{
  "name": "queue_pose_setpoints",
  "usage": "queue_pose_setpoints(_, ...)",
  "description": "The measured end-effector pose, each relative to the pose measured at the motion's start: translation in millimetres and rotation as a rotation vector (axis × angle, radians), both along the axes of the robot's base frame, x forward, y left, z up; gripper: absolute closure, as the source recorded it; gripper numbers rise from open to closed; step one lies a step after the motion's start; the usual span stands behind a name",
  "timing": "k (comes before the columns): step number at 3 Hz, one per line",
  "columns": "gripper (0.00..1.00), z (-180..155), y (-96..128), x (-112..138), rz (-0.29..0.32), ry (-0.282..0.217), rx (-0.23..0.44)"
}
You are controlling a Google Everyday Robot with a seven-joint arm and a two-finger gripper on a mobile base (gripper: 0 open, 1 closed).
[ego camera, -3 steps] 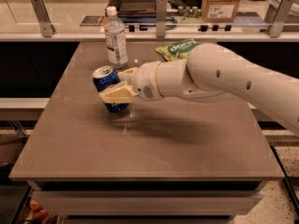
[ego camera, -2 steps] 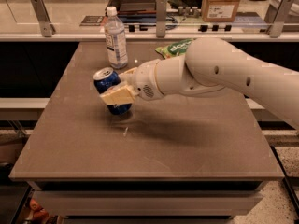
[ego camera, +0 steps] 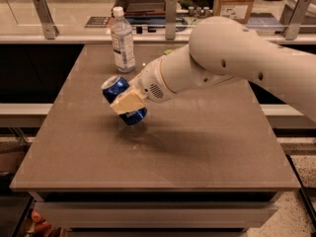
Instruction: Knock pepsi can over
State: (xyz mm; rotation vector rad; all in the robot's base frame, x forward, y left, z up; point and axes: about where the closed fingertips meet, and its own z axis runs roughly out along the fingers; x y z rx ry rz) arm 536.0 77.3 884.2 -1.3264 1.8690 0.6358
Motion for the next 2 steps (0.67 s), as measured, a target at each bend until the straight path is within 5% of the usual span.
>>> queue_pose_setpoints(2, 1.00, 3.5, -18.1, 5.2, -0.031, 0.040, -0.197)
